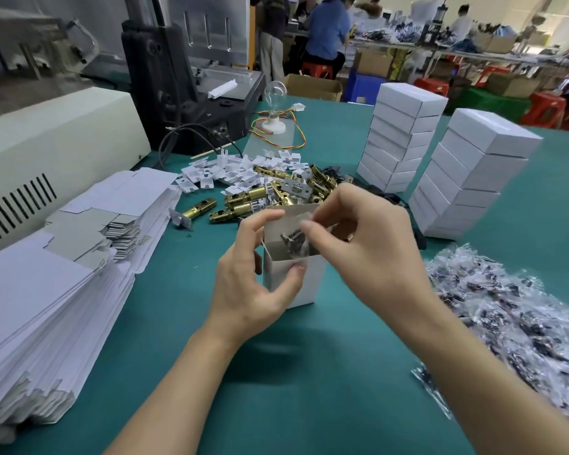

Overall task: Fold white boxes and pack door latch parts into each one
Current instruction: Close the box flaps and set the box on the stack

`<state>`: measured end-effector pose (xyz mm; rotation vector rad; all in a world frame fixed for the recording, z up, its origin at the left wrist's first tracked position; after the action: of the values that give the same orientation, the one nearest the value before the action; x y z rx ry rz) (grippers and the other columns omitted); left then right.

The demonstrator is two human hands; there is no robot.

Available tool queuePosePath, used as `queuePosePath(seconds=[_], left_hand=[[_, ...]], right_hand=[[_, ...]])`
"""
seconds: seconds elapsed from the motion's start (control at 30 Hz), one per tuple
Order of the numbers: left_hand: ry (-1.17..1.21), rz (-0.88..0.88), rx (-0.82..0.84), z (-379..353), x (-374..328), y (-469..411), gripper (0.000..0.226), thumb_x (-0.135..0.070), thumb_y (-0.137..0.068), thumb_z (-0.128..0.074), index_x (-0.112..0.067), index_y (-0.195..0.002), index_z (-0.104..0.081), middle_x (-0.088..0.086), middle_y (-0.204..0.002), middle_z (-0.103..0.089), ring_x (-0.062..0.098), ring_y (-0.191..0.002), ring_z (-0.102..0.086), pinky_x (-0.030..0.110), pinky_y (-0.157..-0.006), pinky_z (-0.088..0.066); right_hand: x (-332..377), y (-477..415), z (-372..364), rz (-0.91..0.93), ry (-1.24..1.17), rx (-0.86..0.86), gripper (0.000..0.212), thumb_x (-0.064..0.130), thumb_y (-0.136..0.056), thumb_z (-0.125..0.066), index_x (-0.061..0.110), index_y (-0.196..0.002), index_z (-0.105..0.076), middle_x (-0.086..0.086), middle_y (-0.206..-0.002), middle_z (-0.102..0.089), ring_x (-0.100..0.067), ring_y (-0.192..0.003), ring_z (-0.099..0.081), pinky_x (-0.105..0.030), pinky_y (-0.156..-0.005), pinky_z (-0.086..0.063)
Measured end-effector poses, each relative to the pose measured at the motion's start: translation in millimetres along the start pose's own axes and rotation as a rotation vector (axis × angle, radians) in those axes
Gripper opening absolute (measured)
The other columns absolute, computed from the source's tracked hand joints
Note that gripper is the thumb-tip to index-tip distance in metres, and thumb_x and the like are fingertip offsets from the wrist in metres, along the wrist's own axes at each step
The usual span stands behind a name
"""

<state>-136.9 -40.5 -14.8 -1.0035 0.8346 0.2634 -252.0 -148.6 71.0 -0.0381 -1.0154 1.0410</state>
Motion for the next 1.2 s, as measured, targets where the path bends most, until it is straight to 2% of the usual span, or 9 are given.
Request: queuePosePath(seconds=[0.27, 0.5, 0.6, 0.7, 0.77, 0.9, 1.0, 1.1, 1.2], left_hand=[[0.025, 0.015, -0.001, -0.6, -1.2, -0.9, 0.069, -0.029, -0.083, -0.079, -0.036, -0.143, -0.044, -0.016, -0.117, -0.070, 0.010, -0.099, -0.069, 0.012, -0.072, -0.044], [-0.020, -0.008, -0.014, -2.3, 3.3, 0.7, 0.064, -0.032, -0.083, -0.069, -0.031, -0.142, -0.045, -0.028, -0.095, -0.058, 0.010, -0.066, -0.049, 0.011, -0.068, -0.040], [0.011, -0.018, -0.009, -2.5, 3.3, 0.7, 0.061, -0.031, -0.084, -0.066, -0.030, -0.141, -0.045, -0.029, -0.092, -0.060, 0.003, -0.069, -0.052, 0.008, -0.068, -0.038], [0.032, -0.035, 0.005, -3.8, 1.1, 0.6, 0.059, -0.030, -0.085, -0.064, -0.029, -0.141, -0.045, -0.028, -0.103, -0.066, -0.008, -0.083, -0.060, 0.005, -0.071, -0.040], [0.022, -0.049, 0.017, -3.8, 1.5, 0.7, 0.061, -0.028, -0.083, -0.063, -0.027, -0.141, -0.045, -0.033, -0.099, -0.063, -0.008, -0.080, -0.059, 0.004, -0.068, -0.038], [0.005, -0.051, 0.011, -0.3, 6.6, 0.7, 0.066, -0.023, -0.076, -0.060, -0.028, -0.141, -0.045, -0.033, -0.091, -0.060, -0.003, -0.068, -0.055, 0.004, -0.060, -0.034], [0.049, -0.019, -0.028, 2.2, 7.4, -1.4, 0.063, -0.028, -0.085, -0.069, -0.029, -0.142, -0.044, -0.028, -0.097, -0.065, 0.001, -0.078, -0.061, 0.008, -0.069, -0.042], [0.100, 0.067, -0.101, 2.5, 14.0, -3.5, 0.062, -0.035, -0.085, -0.083, -0.036, -0.133, -0.043, -0.018, -0.100, -0.069, 0.013, -0.086, -0.065, 0.021, -0.077, -0.047], [0.094, 0.126, -0.151, 3.5, 16.4, -3.4, 0.058, -0.039, -0.079, -0.087, -0.037, -0.120, -0.046, -0.021, -0.104, -0.068, 0.011, -0.095, -0.067, 0.020, -0.080, -0.049]], right_hand=[[4.4, -2.4, -0.6, 0.072, 0.048, -0.151, 0.018, 0.027, -0.089, -0.076, 0.022, -0.081, -0.061, 0.015, -0.072, -0.065, -0.012, -0.064, -0.061, -0.039, -0.063, -0.052], [3.6, 9.8, -24.3, 0.084, 0.219, 0.213, 0.011, 0.030, -0.093, -0.068, 0.028, -0.085, -0.061, 0.014, -0.079, -0.070, -0.007, -0.070, -0.061, -0.037, -0.068, -0.053], [9.1, 7.6, -25.1, 0.091, 0.414, 0.342, 0.021, 0.045, -0.099, -0.054, 0.031, -0.093, -0.068, 0.013, -0.088, -0.073, -0.013, -0.085, -0.066, -0.036, -0.074, -0.054], [12.3, 5.5, -25.7, 0.048, 0.537, 0.473, 0.038, 0.051, -0.103, -0.042, 0.030, -0.084, -0.066, 0.008, -0.079, -0.066, -0.018, -0.079, -0.060, -0.034, -0.064, -0.046], [16.9, 3.9, -29.7, 0.058, 0.584, 0.509, 0.044, 0.054, -0.104, -0.038, 0.029, -0.073, -0.058, 0.007, -0.073, -0.060, -0.019, -0.075, -0.057, -0.034, -0.059, -0.039], [21.6, -0.3, -46.7, 0.142, 0.687, 0.566, 0.050, 0.060, -0.103, -0.035, 0.024, -0.085, -0.065, 0.003, -0.086, -0.055, -0.022, -0.082, -0.057, -0.036, -0.069, -0.043], [18.7, -1.1, -36.4, 0.219, 0.576, 0.408, 0.034, 0.051, -0.102, -0.045, 0.029, -0.100, -0.070, 0.007, -0.098, -0.058, -0.021, -0.087, -0.063, -0.037, -0.072, -0.049], [1.4, 2.0, -3.3, 0.242, 0.285, -0.071, 0.010, 0.030, -0.095, -0.067, 0.025, -0.103, -0.069, 0.010, -0.101, -0.061, -0.008, -0.076, -0.058, -0.032, -0.070, -0.050], [-36.5, 5.6, 1.0, 0.103, 0.078, -0.187, 0.021, 0.017, -0.090, -0.077, 0.017, -0.109, -0.068, 0.004, -0.102, -0.063, -0.008, -0.088, -0.059, -0.024, -0.079, -0.048]])
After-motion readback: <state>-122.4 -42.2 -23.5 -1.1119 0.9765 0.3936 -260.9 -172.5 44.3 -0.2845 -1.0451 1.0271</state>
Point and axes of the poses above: each hand's wrist, its own y-axis away from the middle knuckle, its own z-axis out of the back of the hand, x = y × z, the point moved 5 cm from there along -y, towards the middle knuckle
